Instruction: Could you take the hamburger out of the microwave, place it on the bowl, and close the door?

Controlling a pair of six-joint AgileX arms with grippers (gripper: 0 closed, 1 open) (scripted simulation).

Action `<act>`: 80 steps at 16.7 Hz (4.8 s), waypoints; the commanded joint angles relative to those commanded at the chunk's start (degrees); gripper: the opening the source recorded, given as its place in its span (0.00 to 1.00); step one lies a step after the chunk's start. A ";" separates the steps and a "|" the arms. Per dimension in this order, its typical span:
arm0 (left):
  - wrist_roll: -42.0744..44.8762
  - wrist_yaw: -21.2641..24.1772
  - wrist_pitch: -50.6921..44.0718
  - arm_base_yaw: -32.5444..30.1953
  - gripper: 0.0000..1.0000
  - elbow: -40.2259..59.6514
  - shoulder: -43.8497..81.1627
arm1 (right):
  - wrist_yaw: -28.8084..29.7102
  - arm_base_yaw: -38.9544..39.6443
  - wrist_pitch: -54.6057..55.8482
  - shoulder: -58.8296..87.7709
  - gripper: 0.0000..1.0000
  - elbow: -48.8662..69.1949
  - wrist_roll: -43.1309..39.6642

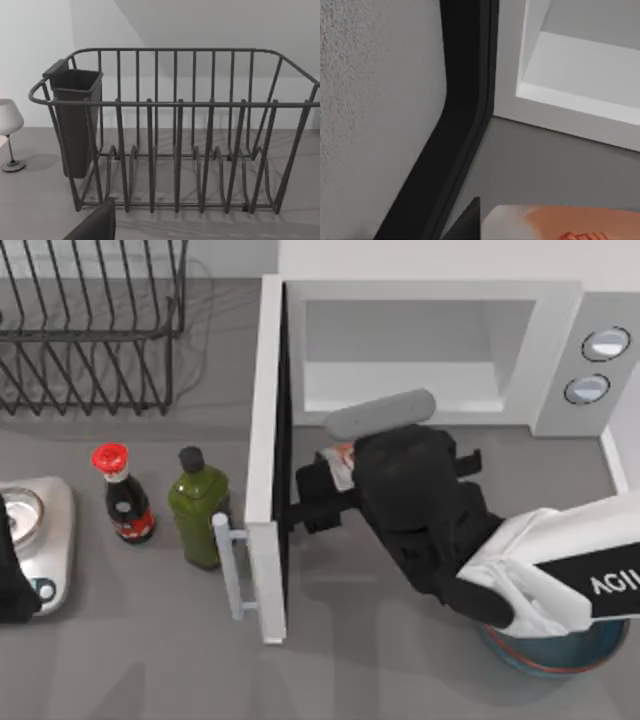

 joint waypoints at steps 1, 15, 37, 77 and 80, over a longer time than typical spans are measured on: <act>0.00 0.00 0.00 0.00 1.00 0.00 0.00 | -0.02 0.01 -2.13 -1.63 0.00 0.45 0.00; 0.00 0.00 0.00 0.00 1.00 0.00 0.00 | -8.57 -3.08 -8.99 -5.98 0.00 1.77 -8.84; 0.00 0.00 0.00 0.00 1.00 0.00 0.00 | -91.55 -54.18 -74.13 0.05 0.00 -2.18 -123.17; 0.00 0.00 0.00 0.00 1.00 0.00 0.00 | -94.08 -47.68 -48.54 0.66 1.00 -10.08 -102.84; 0.00 0.00 0.00 0.00 1.00 0.00 0.00 | -94.08 -47.68 -48.54 0.66 1.00 -10.08 -102.84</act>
